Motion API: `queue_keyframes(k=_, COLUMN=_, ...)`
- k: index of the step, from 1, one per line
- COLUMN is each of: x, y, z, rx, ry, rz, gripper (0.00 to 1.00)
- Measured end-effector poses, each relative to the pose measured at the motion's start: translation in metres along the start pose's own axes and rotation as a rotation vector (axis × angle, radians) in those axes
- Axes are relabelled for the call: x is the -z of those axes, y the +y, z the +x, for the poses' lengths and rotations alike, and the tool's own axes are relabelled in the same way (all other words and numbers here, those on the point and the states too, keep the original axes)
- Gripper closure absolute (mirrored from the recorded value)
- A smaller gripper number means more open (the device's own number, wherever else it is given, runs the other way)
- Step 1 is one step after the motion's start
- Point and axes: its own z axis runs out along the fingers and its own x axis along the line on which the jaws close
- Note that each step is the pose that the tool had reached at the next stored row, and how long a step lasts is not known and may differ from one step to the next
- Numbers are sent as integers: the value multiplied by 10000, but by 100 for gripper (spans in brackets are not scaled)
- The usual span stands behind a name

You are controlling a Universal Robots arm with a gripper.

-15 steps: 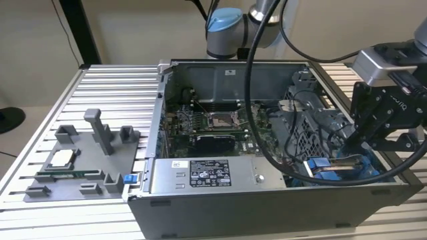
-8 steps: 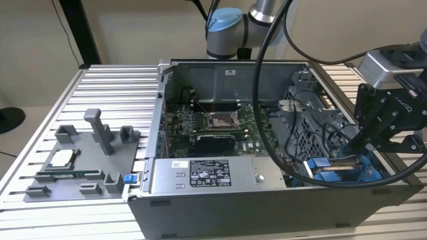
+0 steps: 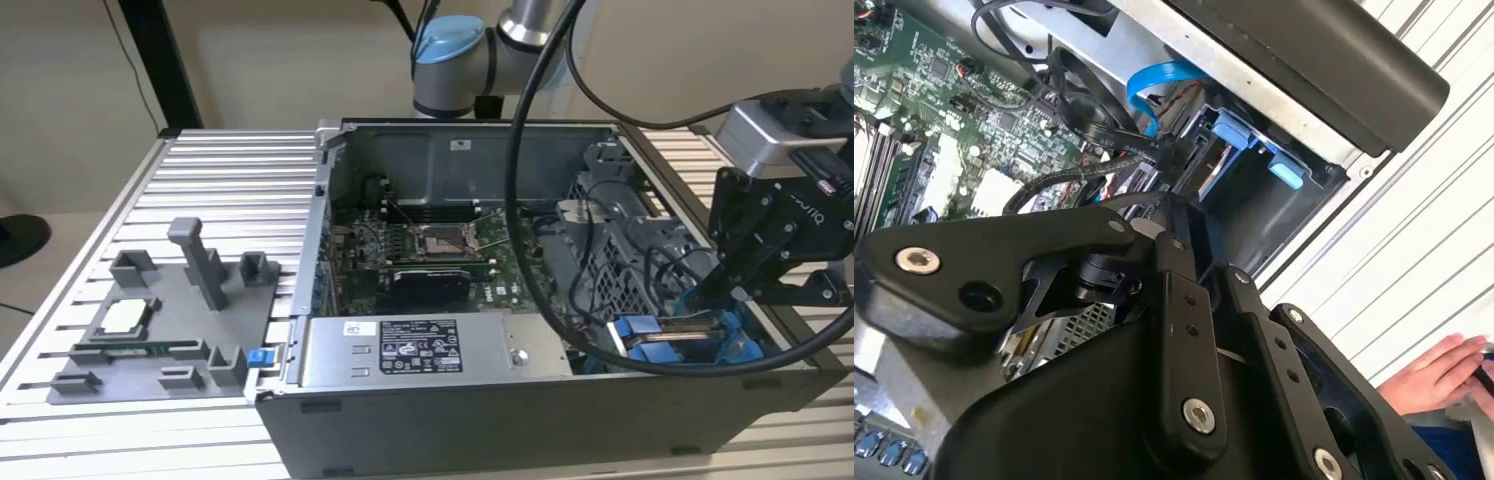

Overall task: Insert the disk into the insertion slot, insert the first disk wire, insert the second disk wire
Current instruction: 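Insert the first disk wire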

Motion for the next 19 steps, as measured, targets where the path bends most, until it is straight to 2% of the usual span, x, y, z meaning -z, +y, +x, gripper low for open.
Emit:
queue_keyframes(k=3, x=0, y=-6, z=0, rx=0, ry=2, rz=-31, gripper=100)
queue_keyframes(k=6, x=-2, y=-24, z=1, rx=-9, ry=-1, rz=-109, gripper=100)
queue_keyframes(k=12, x=-17, y=-94, z=2, rx=-35, ry=-7, rz=-424, gripper=100)
queue_keyframes(k=19, x=-115, y=-118, z=10, rx=-35, ry=-7, rz=-447, gripper=100)
